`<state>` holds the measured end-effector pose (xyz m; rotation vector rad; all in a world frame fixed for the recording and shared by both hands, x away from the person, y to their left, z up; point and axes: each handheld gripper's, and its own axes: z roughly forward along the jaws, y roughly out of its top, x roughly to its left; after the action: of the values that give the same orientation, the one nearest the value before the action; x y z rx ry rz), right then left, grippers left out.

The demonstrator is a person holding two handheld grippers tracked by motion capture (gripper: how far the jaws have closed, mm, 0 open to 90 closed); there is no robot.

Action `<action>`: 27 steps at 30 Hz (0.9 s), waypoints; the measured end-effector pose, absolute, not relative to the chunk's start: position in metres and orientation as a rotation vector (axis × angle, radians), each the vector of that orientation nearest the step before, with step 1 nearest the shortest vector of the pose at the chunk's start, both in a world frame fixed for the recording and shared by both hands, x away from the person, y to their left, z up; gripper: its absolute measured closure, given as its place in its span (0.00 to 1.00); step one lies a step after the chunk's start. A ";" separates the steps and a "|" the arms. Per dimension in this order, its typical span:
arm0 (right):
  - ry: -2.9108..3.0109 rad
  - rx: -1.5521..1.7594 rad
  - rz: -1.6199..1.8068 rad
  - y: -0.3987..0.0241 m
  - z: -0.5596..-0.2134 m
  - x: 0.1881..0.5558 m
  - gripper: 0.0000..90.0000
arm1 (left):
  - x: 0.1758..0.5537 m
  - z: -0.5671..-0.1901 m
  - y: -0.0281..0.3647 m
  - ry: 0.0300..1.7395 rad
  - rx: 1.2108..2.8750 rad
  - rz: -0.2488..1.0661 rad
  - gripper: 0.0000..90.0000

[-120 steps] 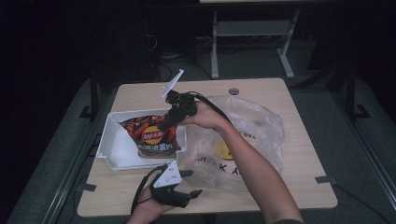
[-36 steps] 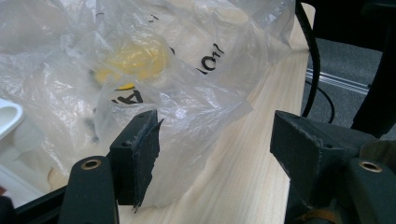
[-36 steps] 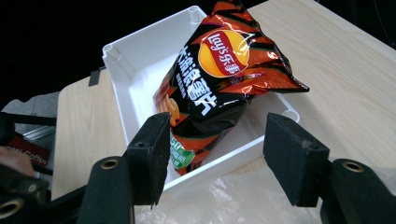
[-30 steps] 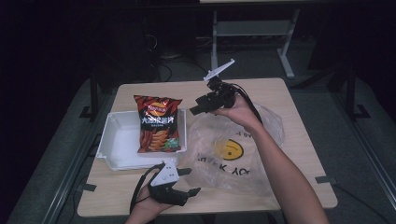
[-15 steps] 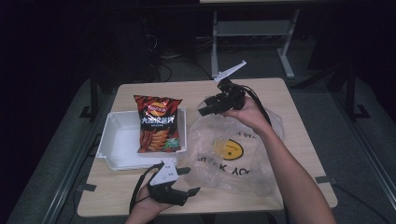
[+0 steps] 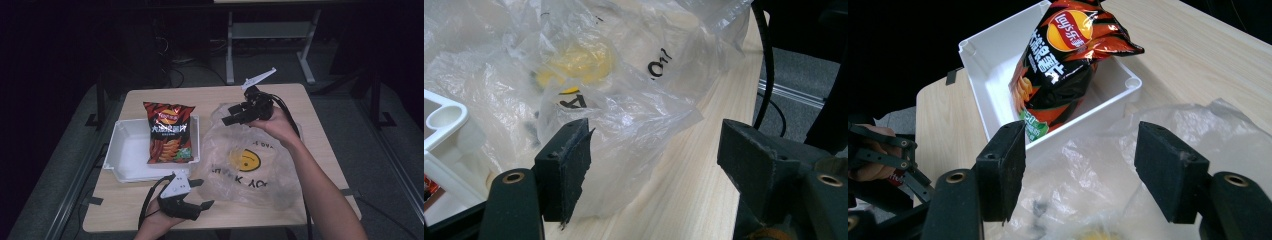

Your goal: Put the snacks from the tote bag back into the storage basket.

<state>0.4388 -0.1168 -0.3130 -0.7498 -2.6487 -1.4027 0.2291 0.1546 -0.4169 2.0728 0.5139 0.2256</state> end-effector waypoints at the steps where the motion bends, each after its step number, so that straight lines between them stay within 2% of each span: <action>1: -2.646 -0.750 -1.397 -0.118 -0.313 0.439 0.40 | 0.229 -0.417 0.155 0.515 2.072 0.226 0.32; 27: -2.660 -0.803 -1.402 -0.159 -0.311 0.421 0.38 | 0.231 -0.416 0.158 0.518 2.074 0.240 0.32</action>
<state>0.4206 -0.1593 -0.3109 -0.8031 -2.6596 -1.4017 0.2306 0.1583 -0.4162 2.0745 0.5181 0.2398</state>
